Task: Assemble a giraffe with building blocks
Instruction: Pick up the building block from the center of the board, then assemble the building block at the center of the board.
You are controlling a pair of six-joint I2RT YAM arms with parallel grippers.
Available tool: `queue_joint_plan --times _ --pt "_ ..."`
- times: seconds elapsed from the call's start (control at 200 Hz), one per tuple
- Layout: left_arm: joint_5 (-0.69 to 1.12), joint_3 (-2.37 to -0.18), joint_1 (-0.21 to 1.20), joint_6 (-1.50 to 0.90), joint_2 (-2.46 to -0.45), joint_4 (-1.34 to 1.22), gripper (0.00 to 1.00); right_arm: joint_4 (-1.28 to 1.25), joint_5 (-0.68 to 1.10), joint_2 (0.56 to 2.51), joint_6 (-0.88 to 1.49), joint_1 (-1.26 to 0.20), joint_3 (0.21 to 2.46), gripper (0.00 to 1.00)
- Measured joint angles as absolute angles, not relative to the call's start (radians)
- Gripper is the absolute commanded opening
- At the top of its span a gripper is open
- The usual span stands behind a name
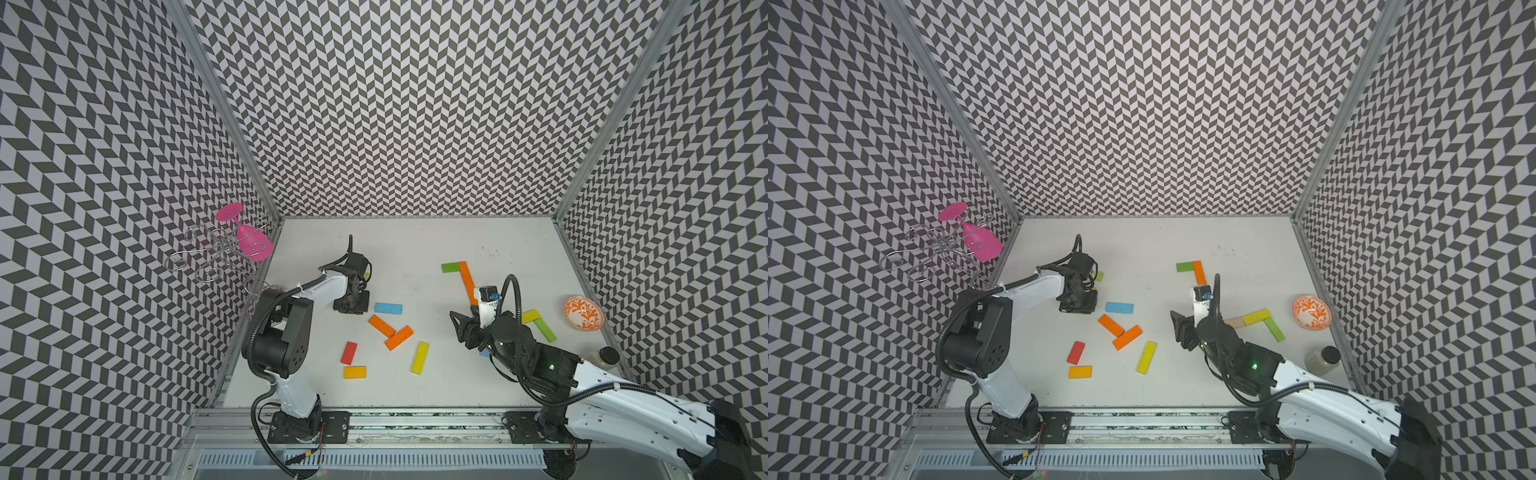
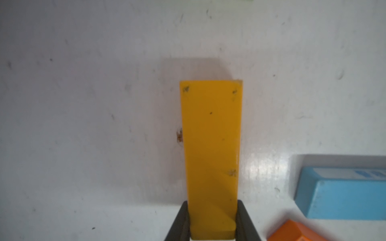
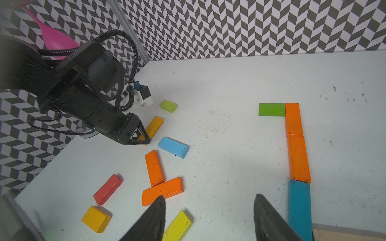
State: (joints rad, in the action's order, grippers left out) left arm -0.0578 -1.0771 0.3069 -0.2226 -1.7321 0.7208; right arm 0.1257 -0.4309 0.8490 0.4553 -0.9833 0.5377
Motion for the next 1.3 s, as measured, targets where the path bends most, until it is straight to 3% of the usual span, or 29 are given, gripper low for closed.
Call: queue_joint_plan --times 0.185,0.506,0.761,0.896,0.966,1.027,1.117,1.302 --pt "-0.036 -1.134 0.323 -0.188 -1.719 0.752 0.10 0.125 -0.425 0.857 0.455 -0.983 0.538 0.65" --pt "0.004 -1.359 0.383 -0.139 -1.921 0.760 0.08 0.126 -0.427 0.855 0.457 -0.983 0.538 0.65" --pt "-0.035 -1.394 0.373 -0.141 -1.991 0.770 0.08 0.128 -0.431 0.846 0.457 -0.983 0.540 0.65" --pt "-0.052 -1.388 0.373 -0.144 -1.988 0.776 0.18 0.127 -0.431 0.843 0.458 -0.983 0.540 0.65" --pt "-0.059 -1.378 0.373 -0.147 -1.980 0.776 0.46 0.127 -0.431 0.843 0.458 -0.983 0.540 0.65" --pt "-0.067 -1.369 0.373 -0.151 -1.976 0.781 0.55 0.127 -0.430 0.843 0.461 -0.983 0.540 0.65" --pt "-0.073 -1.370 0.373 -0.155 -1.974 0.788 0.56 0.127 -0.430 0.843 0.464 -0.983 0.540 0.65" --pt "-0.074 -1.412 0.373 -0.157 -1.983 0.810 0.48 0.127 -0.430 0.843 0.464 -0.983 0.540 0.65"
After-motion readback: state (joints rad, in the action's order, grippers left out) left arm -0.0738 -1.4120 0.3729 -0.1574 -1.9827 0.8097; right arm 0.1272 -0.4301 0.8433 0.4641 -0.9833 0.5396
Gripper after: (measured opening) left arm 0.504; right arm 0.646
